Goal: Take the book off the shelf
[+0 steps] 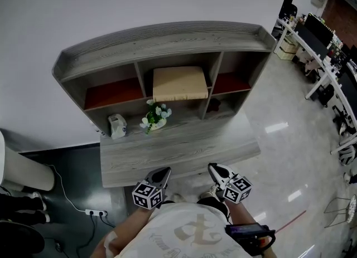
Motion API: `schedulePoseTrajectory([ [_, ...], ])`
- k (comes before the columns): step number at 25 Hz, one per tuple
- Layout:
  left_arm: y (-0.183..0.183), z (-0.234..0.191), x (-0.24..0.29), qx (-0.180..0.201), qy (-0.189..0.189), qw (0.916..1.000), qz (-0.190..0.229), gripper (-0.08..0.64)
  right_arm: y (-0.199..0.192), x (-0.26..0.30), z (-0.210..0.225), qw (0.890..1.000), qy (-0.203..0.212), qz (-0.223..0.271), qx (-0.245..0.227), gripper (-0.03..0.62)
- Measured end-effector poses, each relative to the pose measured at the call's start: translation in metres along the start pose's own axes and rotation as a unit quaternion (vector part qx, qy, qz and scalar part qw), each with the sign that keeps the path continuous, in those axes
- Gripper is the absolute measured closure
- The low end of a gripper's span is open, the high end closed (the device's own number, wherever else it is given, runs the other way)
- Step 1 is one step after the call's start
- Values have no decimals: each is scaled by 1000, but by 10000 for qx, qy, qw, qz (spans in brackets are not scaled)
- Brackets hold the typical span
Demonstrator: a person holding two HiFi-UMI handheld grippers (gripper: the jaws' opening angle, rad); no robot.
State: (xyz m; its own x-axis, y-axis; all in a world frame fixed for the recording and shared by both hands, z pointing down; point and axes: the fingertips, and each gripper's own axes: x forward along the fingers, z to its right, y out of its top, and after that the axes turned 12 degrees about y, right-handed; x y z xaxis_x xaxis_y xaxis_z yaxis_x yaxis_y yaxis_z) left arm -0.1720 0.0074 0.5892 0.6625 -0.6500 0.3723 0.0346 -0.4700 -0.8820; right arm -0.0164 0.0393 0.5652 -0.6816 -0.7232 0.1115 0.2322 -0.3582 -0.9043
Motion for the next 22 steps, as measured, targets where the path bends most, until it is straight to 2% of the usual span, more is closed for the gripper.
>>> schedulePoseTrajectory([
  [8,-3,-3,4,6,36,10000,-72,558,-2,1,17,9993,-328,-184,-67,588],
  [14,1,-7,7,55,100,9999,-101,558,7,10,17,9998,-114,-143,-88,588],
  [22,5,-15,27,74,270,9995,-130,558,12,24,47,9997,33,-199,-118,588],
])
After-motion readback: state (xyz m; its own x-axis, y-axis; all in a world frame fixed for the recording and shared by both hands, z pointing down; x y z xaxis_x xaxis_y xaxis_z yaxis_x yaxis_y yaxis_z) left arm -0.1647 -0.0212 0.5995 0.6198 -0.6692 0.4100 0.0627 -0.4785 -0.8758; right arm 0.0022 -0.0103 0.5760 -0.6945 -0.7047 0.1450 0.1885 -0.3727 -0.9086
